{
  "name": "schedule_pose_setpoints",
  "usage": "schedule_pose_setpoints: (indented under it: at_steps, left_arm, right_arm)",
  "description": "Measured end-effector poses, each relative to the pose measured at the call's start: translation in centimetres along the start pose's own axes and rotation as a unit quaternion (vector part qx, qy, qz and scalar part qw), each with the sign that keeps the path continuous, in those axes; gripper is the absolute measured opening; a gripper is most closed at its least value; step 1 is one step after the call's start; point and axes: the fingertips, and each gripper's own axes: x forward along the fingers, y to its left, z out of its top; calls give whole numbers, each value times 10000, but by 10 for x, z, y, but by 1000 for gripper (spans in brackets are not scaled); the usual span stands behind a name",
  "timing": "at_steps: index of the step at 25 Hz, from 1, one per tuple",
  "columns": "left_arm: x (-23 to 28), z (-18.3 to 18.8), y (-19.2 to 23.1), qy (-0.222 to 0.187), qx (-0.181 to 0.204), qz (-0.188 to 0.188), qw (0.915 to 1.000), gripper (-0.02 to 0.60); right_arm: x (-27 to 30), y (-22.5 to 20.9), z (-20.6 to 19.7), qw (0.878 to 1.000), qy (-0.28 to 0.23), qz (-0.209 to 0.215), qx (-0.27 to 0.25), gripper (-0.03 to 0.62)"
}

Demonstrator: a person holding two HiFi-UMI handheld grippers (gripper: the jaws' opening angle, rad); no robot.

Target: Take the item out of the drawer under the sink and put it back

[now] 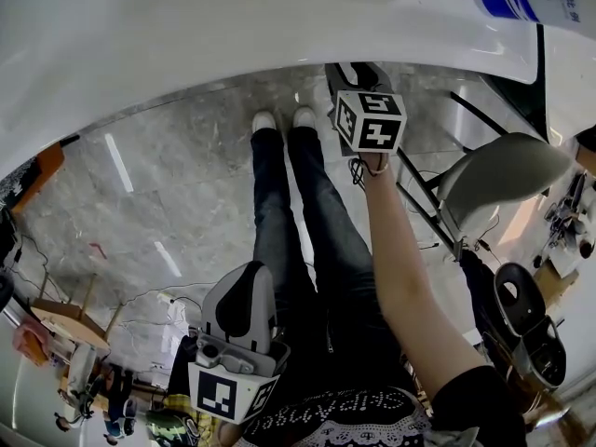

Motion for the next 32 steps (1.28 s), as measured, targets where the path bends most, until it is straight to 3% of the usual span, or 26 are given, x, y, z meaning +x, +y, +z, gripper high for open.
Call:
schedule_pose_setpoints:
  at_steps: [32]
  left_arm:
    - [-6, 1, 3, 34, -24, 7, 10000, 5]
  right_arm:
    - [18, -2, 3, 9999, 6, -152, 8, 149]
